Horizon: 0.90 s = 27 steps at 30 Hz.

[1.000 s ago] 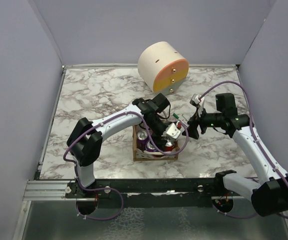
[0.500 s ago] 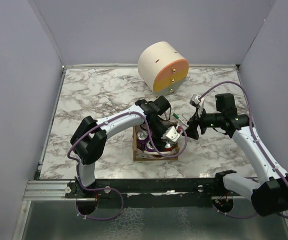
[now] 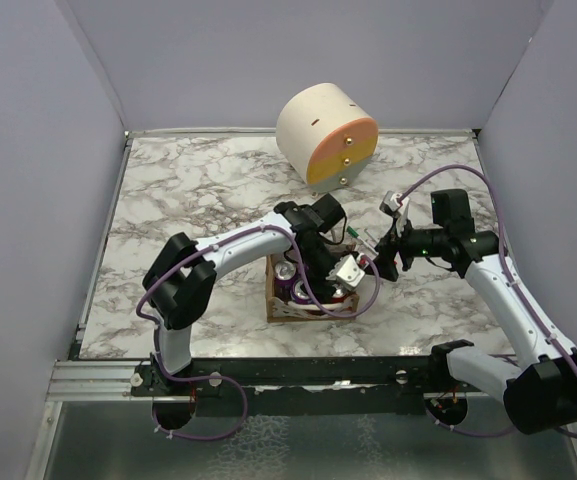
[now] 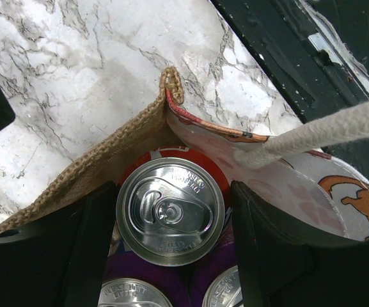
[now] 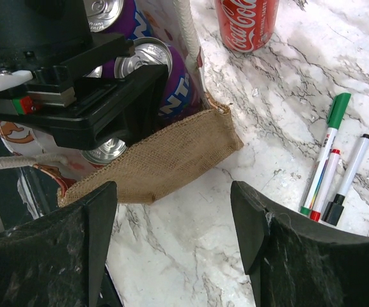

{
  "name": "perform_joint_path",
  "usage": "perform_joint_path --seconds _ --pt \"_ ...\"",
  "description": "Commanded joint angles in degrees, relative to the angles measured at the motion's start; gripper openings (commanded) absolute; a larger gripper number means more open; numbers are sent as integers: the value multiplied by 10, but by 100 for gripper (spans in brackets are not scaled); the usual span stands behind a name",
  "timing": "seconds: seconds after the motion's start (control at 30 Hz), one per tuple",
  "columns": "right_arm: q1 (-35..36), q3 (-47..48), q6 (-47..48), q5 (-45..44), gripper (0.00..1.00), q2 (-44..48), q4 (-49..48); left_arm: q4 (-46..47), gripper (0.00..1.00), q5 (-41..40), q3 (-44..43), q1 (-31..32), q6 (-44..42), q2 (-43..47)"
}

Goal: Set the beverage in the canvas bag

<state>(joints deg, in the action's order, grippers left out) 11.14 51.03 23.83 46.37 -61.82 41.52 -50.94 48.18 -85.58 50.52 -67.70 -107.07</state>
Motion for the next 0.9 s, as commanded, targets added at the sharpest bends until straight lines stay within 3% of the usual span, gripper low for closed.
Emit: perform_joint_path --seconds 0.0,0.7,0.87 --pt "-4 -7 7 13 72 14 -19 21 39 -16 9 9 12 9" --pt "-5 -3 8 14 72 16 -13 11 72 -26 21 15 4 40" --pt "-7 -3 8 14 72 16 -13 9 85 -25 21 15 4 52"
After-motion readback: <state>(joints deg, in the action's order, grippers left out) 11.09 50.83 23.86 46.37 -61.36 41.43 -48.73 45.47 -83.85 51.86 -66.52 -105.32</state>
